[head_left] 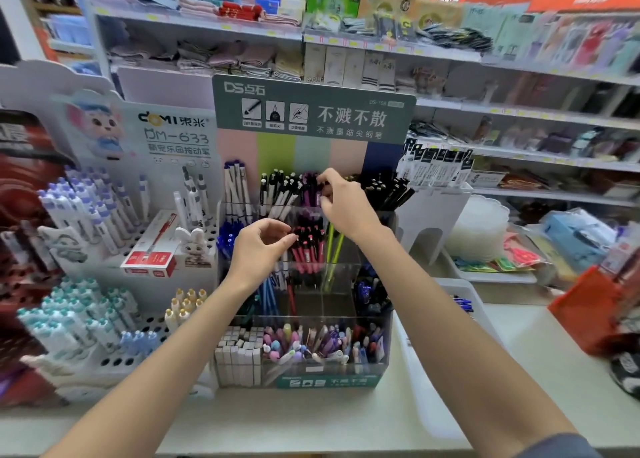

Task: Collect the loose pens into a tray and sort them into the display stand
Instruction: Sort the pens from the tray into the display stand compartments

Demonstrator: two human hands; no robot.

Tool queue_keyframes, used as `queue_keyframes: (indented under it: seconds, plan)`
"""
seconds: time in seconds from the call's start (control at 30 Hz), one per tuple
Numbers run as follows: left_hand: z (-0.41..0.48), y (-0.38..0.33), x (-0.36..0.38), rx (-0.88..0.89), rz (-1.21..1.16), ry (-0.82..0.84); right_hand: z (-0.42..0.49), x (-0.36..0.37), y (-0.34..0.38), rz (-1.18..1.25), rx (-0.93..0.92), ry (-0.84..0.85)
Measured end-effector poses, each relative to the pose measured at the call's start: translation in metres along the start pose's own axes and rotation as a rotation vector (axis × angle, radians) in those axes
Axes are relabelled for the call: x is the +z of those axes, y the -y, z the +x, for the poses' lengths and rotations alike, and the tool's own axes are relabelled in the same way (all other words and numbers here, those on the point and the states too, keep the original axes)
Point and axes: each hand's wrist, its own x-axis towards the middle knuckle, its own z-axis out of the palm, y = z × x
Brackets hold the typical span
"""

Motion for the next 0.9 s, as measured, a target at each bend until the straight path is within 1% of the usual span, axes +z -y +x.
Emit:
queue_keyframes:
  seconds: [0.03,0.07,0.17,0.2,0.3,0.37,0.43,0.57,0.63,0.7,0.8,0.9]
  plan:
    - [-0.001,0.0,-0.001,0.006,0.02,0.001,-0.005,-0.001,0.001,-0.008,0.005,0.017]
    - [-0.003,0.0,-0.002,0.014,0.035,0.003,-0.011,-0.002,0.001,0.008,-0.002,-0.013]
    - [-0.01,-0.003,0.003,0.054,0.088,0.026,-0.041,-0.006,-0.006,0.098,-0.042,-0.229]
    - [-0.014,-0.005,0.007,0.07,0.117,0.045,-0.054,-0.008,-0.012,0.102,-0.047,-0.275]
    - [-0.024,-0.011,0.029,0.116,0.216,0.116,-0.099,-0.017,-0.044,0.049,-0.012,-0.319]
    - [-0.032,-0.014,0.05,0.13,0.289,0.155,-0.13,-0.025,-0.075,0.014,0.071,-0.32]
    - [-0.042,-0.018,0.076,0.135,0.336,0.195,-0.161,-0.033,-0.109,-0.027,0.191,-0.269]
    - [-0.068,-0.022,0.147,0.099,0.403,0.317,-0.217,-0.046,-0.182,-0.089,0.424,-0.101]
    - [-0.082,-0.02,0.187,0.073,0.438,0.376,-0.242,-0.052,-0.216,-0.097,0.508,0.004]
    - [-0.095,-0.018,0.228,0.03,0.468,0.426,-0.264,-0.058,-0.246,-0.095,0.527,0.083]
    - [-0.115,-0.009,0.286,-0.04,0.515,0.47,-0.296,-0.065,-0.29,-0.074,0.488,0.152]
    - [-0.134,0.012,0.335,-0.198,0.572,0.499,-0.32,-0.066,-0.328,-0.074,0.447,0.152]
